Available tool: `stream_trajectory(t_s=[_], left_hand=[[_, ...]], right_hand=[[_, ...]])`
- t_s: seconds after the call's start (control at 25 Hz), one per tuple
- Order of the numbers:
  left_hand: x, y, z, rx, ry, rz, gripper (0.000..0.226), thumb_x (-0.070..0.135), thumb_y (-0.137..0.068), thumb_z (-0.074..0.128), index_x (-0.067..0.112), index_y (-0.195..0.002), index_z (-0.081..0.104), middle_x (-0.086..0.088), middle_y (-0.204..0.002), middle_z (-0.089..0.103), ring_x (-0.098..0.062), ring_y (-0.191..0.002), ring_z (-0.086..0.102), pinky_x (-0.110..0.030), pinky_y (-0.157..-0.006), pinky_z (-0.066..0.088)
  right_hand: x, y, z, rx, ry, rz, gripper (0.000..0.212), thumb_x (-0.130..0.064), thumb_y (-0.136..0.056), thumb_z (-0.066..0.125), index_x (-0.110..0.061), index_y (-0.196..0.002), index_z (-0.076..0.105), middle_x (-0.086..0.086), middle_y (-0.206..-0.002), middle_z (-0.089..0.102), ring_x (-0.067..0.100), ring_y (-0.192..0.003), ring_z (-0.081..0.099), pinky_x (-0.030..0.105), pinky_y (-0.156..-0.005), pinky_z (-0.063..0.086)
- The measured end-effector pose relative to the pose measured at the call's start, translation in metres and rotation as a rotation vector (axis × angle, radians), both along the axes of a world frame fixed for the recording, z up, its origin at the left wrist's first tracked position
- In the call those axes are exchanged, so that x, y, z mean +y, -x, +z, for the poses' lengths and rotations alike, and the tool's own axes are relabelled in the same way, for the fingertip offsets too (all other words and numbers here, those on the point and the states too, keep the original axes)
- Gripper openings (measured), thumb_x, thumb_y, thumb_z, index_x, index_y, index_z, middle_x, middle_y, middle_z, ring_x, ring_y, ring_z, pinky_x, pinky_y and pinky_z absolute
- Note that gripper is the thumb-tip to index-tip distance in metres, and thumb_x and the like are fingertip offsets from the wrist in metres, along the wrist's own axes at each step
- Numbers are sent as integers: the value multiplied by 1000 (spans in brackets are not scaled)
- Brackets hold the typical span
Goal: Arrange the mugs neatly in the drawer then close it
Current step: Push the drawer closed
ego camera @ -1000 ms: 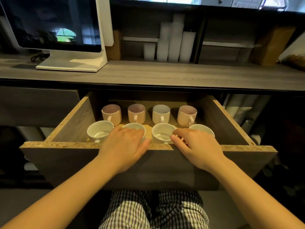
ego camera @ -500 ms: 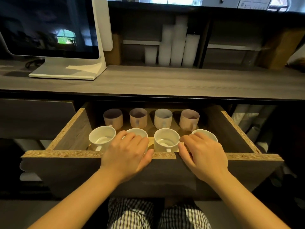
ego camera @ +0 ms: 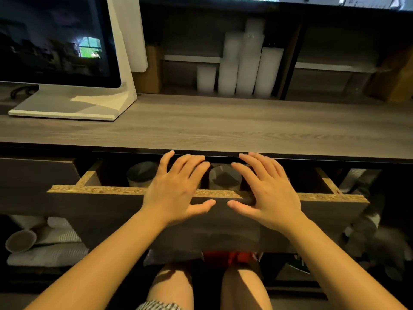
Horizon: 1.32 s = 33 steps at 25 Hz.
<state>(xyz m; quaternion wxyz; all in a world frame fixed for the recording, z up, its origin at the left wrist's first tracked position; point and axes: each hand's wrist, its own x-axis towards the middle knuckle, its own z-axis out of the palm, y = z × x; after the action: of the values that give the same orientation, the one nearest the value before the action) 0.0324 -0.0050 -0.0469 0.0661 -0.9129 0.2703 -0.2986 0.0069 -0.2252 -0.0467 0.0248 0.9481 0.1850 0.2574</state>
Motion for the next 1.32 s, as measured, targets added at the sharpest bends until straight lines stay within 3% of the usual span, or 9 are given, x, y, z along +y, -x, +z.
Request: stream_trajectory(t_s=[0.12,0.32,0.52,0.68,0.8,0.96,1.08,1.32], left_hand=[[-4,-12,0,0,11,30,83,69,-73,39,8,-128,51,-11,-130,60,-25,-122,42,-49,-105,24],[-4,-14,-3,-50,-18,36,91,71,-73,38,1,-130,51,-14,-132,59,-27,-125,39,-49,-104,26],[-6,-25,-1,-4,-29,51,93,72,-72,38,1,-129,53,-14,-128,62,-30,-119,57,-50,-103,27],[-8,-42,-1,23,-18,64,93,74,-71,36,1,-126,56,-12,-123,65,-28,-114,61,-51,-104,31],[-8,-57,-2,-13,-31,48,88,74,-74,33,6,-123,56,-9,-119,67,-26,-109,63,-54,-103,36],[-10,-65,-7,-56,-21,54,75,71,-76,28,13,-120,45,-6,-114,67,-25,-103,66,-55,-103,20],[-12,-64,-8,-93,4,78,70,69,-77,28,15,-118,45,-5,-112,68,-25,-100,67,-57,-102,19],[-26,-58,-2,-74,67,174,60,60,-65,58,17,-105,48,-2,-93,67,-22,-84,67,-62,-96,40]], right_hand=[[-1,-13,2,4,34,-53,85,-73,-78,37,-17,-142,36,9,-149,40,25,-139,23,42,-113,14],[-1,-16,1,-21,74,-78,91,-76,-78,31,-11,-142,34,13,-147,43,29,-138,30,45,-112,19],[-3,-27,1,22,82,-91,94,-78,-79,22,-9,-143,31,14,-147,42,31,-137,37,45,-110,18],[-6,-44,2,28,71,-88,95,-79,-79,22,-8,-140,38,12,-143,48,29,-133,45,44,-109,17],[-6,-54,3,-22,12,-67,89,-79,-78,26,-13,-131,52,7,-134,58,24,-124,55,39,-103,24],[-5,-58,1,-94,-73,-52,80,-78,-77,30,-18,-122,59,1,-126,64,22,-116,60,34,-90,31],[-4,-60,-1,-126,-92,-57,74,-77,-75,37,-21,-118,60,-1,-121,66,21,-109,63,36,-84,38],[8,-62,2,-173,-127,-132,52,-67,-68,52,-23,-96,60,-6,-94,67,22,-86,63,36,-71,40]])
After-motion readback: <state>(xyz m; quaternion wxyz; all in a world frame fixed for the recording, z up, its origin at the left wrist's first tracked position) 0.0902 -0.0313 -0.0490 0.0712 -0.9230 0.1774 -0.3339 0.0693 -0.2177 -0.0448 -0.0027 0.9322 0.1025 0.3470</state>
